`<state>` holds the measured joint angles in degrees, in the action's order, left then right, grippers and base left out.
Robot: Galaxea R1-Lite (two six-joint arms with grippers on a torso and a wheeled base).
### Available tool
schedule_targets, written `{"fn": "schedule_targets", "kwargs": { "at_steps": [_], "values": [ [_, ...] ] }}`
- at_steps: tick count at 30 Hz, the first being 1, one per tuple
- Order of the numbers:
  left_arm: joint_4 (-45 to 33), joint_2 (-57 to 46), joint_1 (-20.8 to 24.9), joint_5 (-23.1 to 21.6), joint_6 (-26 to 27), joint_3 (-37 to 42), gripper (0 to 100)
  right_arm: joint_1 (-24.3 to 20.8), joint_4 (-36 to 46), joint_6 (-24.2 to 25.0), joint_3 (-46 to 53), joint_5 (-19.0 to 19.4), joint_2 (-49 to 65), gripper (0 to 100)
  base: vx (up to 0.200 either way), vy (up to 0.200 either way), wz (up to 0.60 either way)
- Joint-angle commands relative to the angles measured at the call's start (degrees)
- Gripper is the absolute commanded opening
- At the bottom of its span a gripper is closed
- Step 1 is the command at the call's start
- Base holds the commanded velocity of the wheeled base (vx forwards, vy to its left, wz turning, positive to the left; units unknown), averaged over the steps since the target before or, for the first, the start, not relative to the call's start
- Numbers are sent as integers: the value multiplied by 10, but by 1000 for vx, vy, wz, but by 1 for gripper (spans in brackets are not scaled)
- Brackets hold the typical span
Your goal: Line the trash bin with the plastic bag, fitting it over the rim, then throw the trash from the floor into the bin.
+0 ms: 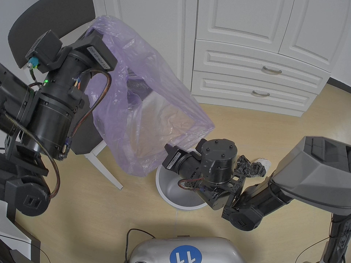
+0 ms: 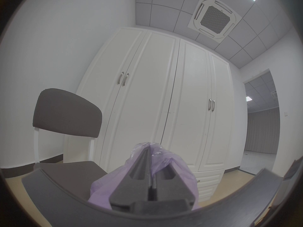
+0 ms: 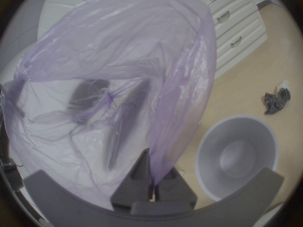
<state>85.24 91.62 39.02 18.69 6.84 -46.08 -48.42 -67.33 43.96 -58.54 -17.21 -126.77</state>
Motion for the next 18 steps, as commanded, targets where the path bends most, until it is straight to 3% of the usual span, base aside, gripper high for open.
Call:
{"fn": "schedule_targets", "kwargs": {
  "at_steps": [1,4,5,8,12,17,18],
  "values": [
    [0,5,0,0,0,3,0,7,0,-31,16,-1,44,0,0,0,0],
    [-1,7,0,-1,0,7,0,14,0,-73,34,0,64,0,0,0,0],
    [-1,12,0,-3,0,14,0,27,0,-126,62,3,87,0,0,0,0],
    [-3,29,12,-1,0,19,0,50,-2,-200,113,15,128,0,0,0,0],
    [-3,64,69,27,1,32,0,99,3,-344,222,99,211,0,0,0,0],
    [-15,69,97,44,15,57,0,118,25,-363,247,129,305,0,0,0,0],
    [-33,65,97,47,26,73,0,127,62,-374,251,130,350,0,0,0,0]
  ]
}}
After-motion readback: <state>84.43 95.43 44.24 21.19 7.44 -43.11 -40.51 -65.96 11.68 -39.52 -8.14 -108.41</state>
